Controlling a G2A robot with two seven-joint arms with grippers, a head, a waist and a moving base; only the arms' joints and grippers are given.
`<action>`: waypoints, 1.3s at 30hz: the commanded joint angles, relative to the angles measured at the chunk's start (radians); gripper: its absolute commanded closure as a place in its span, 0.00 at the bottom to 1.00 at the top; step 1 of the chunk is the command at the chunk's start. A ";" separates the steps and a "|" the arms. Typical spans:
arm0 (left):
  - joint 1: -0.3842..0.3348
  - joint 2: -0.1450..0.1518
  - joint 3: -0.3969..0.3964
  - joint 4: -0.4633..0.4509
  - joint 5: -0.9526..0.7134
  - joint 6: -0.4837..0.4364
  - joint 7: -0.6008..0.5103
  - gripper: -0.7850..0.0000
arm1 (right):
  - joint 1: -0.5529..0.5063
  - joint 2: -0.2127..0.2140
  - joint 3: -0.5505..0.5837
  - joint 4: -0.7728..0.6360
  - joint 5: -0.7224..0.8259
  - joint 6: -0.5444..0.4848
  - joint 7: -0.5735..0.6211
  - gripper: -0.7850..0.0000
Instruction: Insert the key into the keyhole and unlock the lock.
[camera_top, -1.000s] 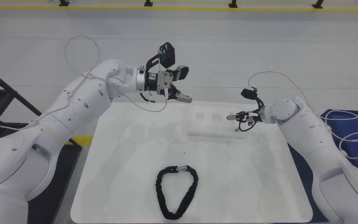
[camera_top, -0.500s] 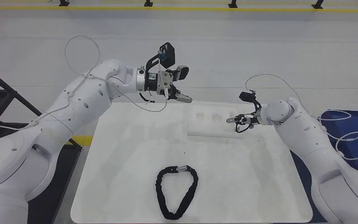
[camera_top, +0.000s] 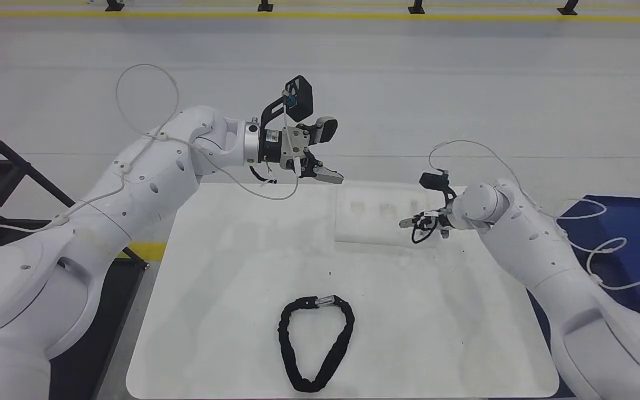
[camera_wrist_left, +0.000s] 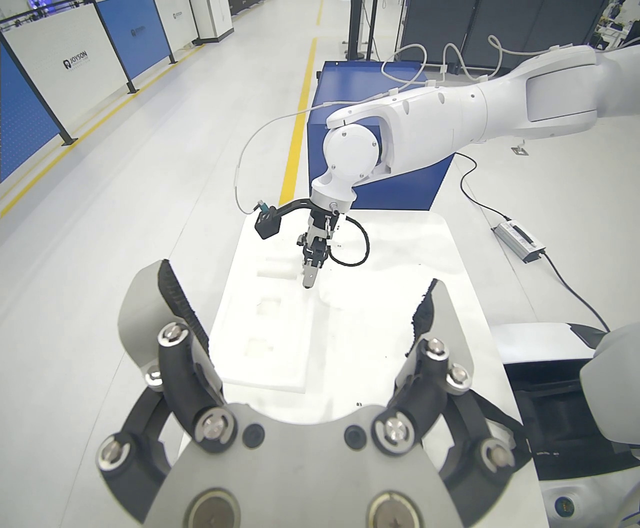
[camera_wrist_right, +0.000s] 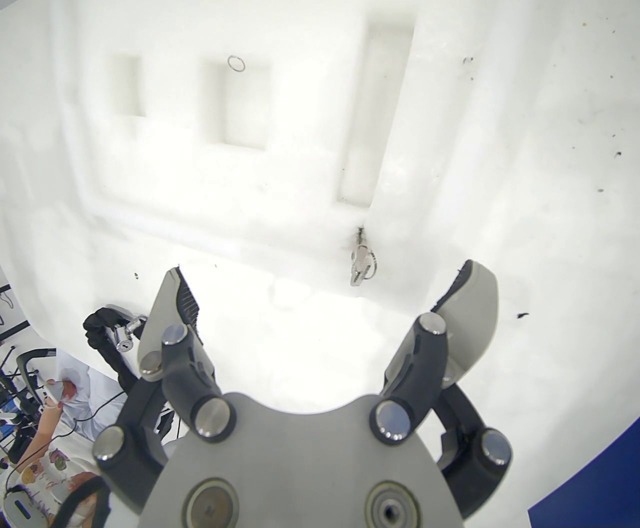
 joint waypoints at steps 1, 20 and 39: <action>0.000 0.000 0.000 0.000 0.000 0.000 0.000 0.00 | -0.001 -0.001 0.003 -0.001 -0.008 0.014 0.001 0.45; 0.000 0.000 0.000 0.000 0.000 0.000 0.000 0.00 | -0.001 -0.037 0.010 0.054 -0.049 0.096 0.013 0.77; 0.000 0.000 0.000 0.000 0.000 0.000 0.000 0.00 | 0.034 -0.102 0.002 0.178 -0.073 0.141 -0.004 1.00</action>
